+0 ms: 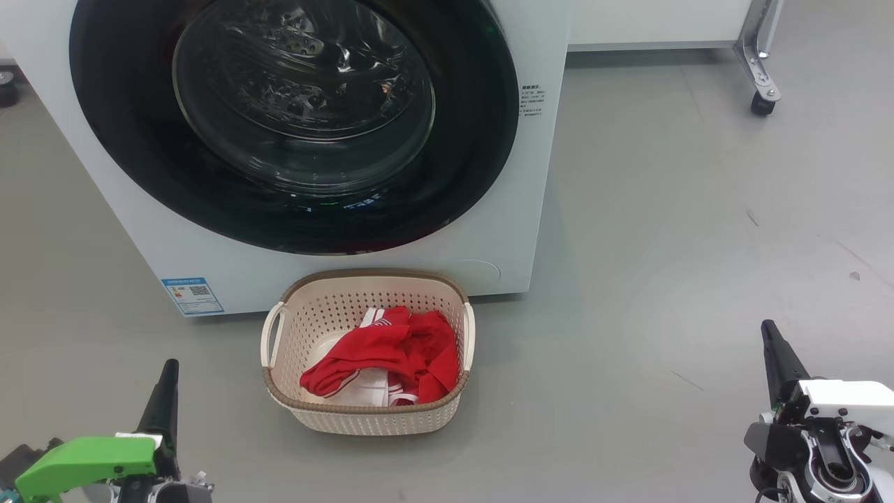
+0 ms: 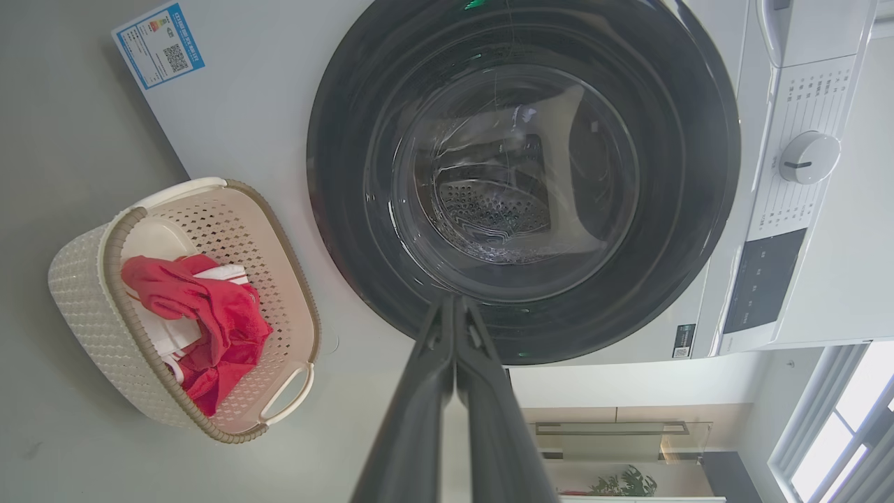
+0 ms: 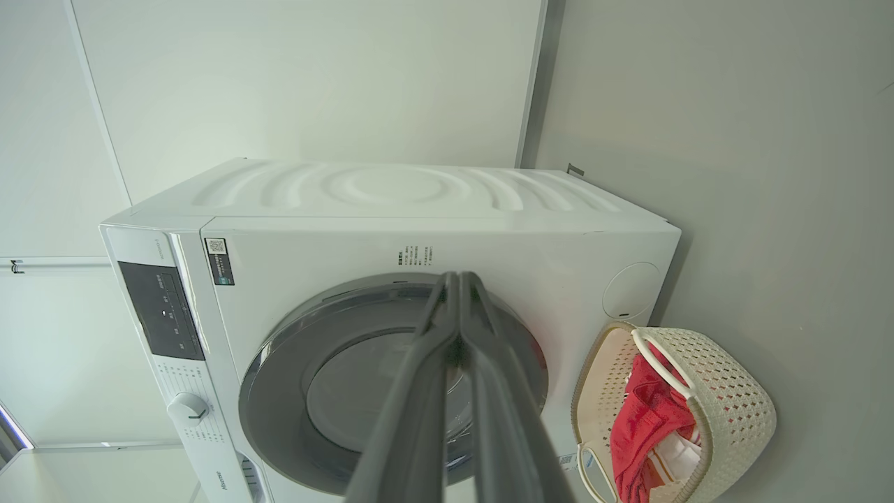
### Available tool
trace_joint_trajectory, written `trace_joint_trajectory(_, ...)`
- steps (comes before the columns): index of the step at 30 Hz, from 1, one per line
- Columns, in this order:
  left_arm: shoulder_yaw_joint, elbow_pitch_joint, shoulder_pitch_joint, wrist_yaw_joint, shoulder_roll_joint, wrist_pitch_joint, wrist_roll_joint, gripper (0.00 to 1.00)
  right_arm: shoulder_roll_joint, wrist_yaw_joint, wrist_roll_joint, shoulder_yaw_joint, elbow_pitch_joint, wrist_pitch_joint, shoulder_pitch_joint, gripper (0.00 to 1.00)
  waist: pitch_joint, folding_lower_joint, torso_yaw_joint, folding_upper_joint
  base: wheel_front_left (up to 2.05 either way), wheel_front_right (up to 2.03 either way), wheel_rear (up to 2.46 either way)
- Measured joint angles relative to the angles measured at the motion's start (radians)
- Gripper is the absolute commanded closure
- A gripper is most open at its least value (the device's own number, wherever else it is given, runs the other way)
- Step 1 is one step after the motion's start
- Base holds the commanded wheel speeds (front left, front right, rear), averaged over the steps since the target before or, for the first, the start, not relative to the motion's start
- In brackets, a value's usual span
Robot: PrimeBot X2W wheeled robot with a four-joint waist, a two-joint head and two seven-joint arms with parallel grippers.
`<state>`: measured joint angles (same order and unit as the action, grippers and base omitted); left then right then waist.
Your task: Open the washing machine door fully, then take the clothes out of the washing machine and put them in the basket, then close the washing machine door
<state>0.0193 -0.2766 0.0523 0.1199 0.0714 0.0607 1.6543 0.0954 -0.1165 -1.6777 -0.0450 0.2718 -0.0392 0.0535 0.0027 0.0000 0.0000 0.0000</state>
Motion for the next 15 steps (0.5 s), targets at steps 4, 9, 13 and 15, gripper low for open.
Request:
trace_joint_trajectory(4, 0.000, 0.000, 0.000, 0.000, 0.000, 0.000, 0.000, 1.00, 0.000, 0.000, 0.000, -0.001, 0.001, 0.000, 0.000, 1.00, 0.000, 0.0000, 0.000, 0.0000, 0.00, 0.00, 0.00)
trace_joint_trajectory(9, 0.001, 0.000, 0.000, 0.000, 0.000, 0.000, 0.000, 1.00, 0.000, 0.000, 0.000, -0.001, 0.003, 0.000, 0.000, 1.00, 0.000, 0.0000, 0.000, 0.0000, 0.00, 0.00, 0.00)
trace_joint_trajectory(13, 0.001, -0.001, 0.000, 0.000, 0.000, 0.000, 0.000, 1.00, 0.000, -0.005, 0.000, -0.002, 0.004, -0.001, 0.000, 1.00, 0.000, 0.0000, 0.000, 0.0000, 0.00, 0.00, 0.00)
trace_joint_trajectory(15, 0.001, -0.001, 0.000, 0.000, 0.000, 0.000, 0.000, 1.00, 0.000, -0.005, 0.000, -0.002, 0.004, -0.001, 0.000, 1.00, 0.000, 0.0000, 0.000, 0.0000, 0.00, 0.00, 0.00)
